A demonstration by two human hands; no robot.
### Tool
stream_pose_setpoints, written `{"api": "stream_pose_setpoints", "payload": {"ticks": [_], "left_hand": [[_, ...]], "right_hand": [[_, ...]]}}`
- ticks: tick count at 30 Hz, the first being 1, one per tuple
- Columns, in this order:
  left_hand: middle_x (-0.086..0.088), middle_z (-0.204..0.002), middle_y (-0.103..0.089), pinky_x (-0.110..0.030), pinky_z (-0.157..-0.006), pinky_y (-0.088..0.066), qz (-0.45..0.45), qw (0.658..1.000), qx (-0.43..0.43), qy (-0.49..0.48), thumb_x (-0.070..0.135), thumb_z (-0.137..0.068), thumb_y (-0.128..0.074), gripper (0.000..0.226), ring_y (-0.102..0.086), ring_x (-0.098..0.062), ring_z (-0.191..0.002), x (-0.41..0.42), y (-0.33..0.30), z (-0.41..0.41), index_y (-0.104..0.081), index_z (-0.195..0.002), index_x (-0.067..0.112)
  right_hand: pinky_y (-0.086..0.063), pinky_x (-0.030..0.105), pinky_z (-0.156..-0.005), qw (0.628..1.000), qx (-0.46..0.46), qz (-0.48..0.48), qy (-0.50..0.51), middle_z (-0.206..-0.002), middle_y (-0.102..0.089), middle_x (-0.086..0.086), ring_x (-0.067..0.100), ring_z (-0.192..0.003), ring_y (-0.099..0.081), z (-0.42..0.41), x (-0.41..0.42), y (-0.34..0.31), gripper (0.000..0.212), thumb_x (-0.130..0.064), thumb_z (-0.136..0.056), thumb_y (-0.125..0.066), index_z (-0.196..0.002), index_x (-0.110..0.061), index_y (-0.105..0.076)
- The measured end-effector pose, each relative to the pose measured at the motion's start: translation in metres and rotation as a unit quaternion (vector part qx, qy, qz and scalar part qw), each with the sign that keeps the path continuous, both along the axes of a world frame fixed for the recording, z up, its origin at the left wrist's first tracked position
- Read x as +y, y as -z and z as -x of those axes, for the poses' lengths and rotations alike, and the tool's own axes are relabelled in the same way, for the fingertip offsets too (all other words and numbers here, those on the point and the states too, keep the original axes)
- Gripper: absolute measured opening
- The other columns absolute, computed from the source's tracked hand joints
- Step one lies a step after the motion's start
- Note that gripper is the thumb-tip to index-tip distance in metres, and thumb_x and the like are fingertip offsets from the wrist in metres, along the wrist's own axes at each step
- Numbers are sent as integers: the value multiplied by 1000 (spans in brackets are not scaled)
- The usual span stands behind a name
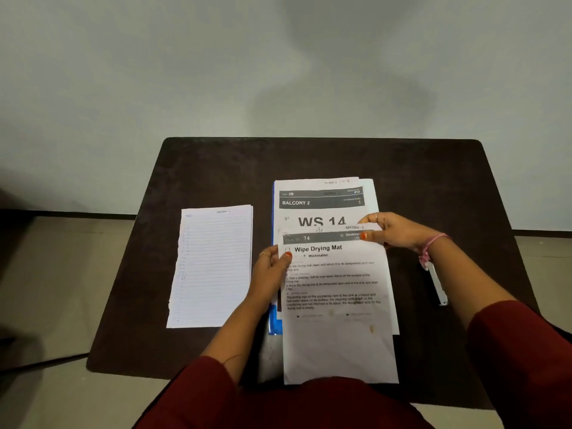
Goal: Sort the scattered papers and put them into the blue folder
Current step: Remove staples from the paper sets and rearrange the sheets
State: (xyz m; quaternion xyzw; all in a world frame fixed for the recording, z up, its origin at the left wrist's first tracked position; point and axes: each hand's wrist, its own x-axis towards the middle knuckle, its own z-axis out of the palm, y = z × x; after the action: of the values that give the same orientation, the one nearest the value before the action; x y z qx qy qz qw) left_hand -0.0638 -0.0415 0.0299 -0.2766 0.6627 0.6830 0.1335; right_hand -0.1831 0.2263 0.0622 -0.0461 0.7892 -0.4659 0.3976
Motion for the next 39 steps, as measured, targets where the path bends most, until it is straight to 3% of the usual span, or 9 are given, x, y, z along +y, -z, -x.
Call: {"api": "stream_pose_setpoints", "payload": {"ticks": [5,9,12,18,24,28,35,37,39], "left_hand": [[-8,-98,-73,-45,-81,-57,-30,997,-68,-29,12,-92,-53,20,-71,-25,-87,15,3,-9,-60,-110,13],[-7,-101,-71,-40,-75,-59,-21,996,-84,-26,7,-89,-50,29,-70,-23,-86,17,3,-12,-54,-117,14],[-5,-102,-70,-29,-63,-56,-19,997,-76,-20,2,-89,-47,30,-69,-17,-83,19,-1,-13,-53,-117,13],[4,-88,-71,-31,-68,-57,8,998,-48,-32,-5,-89,-46,30,-68,-11,-73,21,-5,-13,-56,-104,19],[-7,-125,-55,-32,-89,-54,174,984,17,37,17,-82,-54,39,-59,-8,-103,11,2,-15,-52,-121,16],[-2,-131,-39,-26,-103,-39,298,939,127,113,4,-89,-52,42,-45,-11,-118,10,-17,-18,-46,-131,8],[-3,-148,-37,-25,-110,-30,418,818,229,322,8,-94,-46,49,-41,-21,-131,16,-23,-15,-40,-143,11],[-5,-138,-52,-38,-90,-52,473,765,270,345,14,-91,-48,45,-58,-29,-108,20,-19,-15,-51,-135,9],[-5,-123,-63,-36,-66,-57,512,727,295,351,20,-84,-59,42,-64,-27,-86,23,-16,-14,-61,-125,10]], "right_hand": [[-55,41,-87,997,45,-35,-46,-115,-66,2,25,-104,-65,-18,-4,10,20,-14,-93,-58,-113,-14,-59],[-48,34,-97,994,81,-58,-54,-121,-58,-1,17,-111,-58,-20,-8,11,28,-15,-92,-60,-118,-19,-52],[-47,23,-87,985,144,-94,-13,-112,-59,-1,14,-100,-59,-18,-10,7,28,-9,-91,-60,-117,-15,-58],[-42,10,-68,963,215,-162,-12,-94,-61,-5,12,-83,-59,-12,-1,-1,20,-8,-82,-70,-101,-14,-70],[-45,8,-72,955,230,-189,-3,-93,-70,-1,3,-77,-60,-18,0,-1,20,-5,-84,-68,-102,-12,-72],[-51,31,-92,938,259,-230,-26,-104,-72,-1,14,-95,-65,-26,1,4,21,-17,-88,-66,-108,-18,-72],[-37,18,-94,932,305,-187,-54,-122,-64,-1,6,-113,-53,-53,4,-7,9,-21,-82,-72,-89,-22,-76],[-38,4,-78,963,230,-123,-62,-112,-69,-5,-11,-91,-57,-60,6,-17,6,-20,-80,-74,-85,-23,-75],[-45,6,-73,989,115,-55,-71,-102,-73,-7,-10,-85,-62,-64,10,-26,9,-20,-80,-75,-89,-20,-74]]}}
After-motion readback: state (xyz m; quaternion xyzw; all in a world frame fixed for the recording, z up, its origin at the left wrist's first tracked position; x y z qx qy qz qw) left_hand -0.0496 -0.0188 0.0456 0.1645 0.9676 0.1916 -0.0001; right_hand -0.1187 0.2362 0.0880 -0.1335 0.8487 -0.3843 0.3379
